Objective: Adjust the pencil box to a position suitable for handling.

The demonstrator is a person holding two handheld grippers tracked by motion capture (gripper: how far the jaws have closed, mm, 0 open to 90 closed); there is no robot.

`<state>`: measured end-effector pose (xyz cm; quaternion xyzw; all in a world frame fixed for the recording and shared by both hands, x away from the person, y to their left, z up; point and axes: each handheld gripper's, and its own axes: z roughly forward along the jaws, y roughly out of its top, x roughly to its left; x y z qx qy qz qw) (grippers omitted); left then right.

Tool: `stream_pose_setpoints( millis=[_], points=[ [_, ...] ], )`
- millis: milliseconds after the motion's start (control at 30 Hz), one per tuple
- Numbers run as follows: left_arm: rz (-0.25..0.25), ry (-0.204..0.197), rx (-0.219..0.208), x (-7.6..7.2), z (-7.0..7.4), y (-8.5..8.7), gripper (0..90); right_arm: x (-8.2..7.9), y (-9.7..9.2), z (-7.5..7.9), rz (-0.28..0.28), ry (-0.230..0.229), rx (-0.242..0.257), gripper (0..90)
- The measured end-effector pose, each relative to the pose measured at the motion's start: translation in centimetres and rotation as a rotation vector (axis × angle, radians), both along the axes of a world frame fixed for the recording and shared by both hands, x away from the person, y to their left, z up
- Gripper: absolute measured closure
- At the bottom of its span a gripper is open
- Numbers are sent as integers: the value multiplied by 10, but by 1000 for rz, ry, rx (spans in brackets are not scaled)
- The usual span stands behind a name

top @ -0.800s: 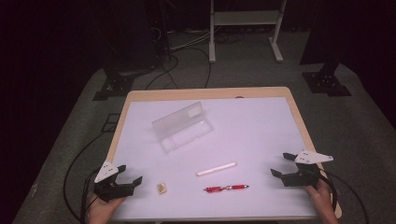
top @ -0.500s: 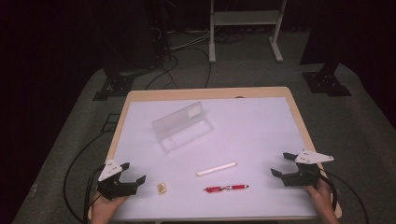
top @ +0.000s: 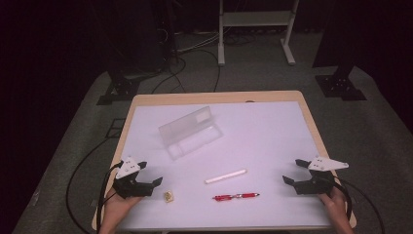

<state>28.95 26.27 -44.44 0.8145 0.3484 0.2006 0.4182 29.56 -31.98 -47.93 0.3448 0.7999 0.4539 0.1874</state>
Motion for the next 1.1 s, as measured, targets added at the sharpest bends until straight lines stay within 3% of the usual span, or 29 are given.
stream_pose_setpoints(
  millis=[700,1100],
  points=[
    [-105,5,67,29,26,-35,128,0,0,0,3,-5,-3,138],
    [-137,9,70,48,32,-54,121,0,0,0,5,-5,-2,138]
  ],
)
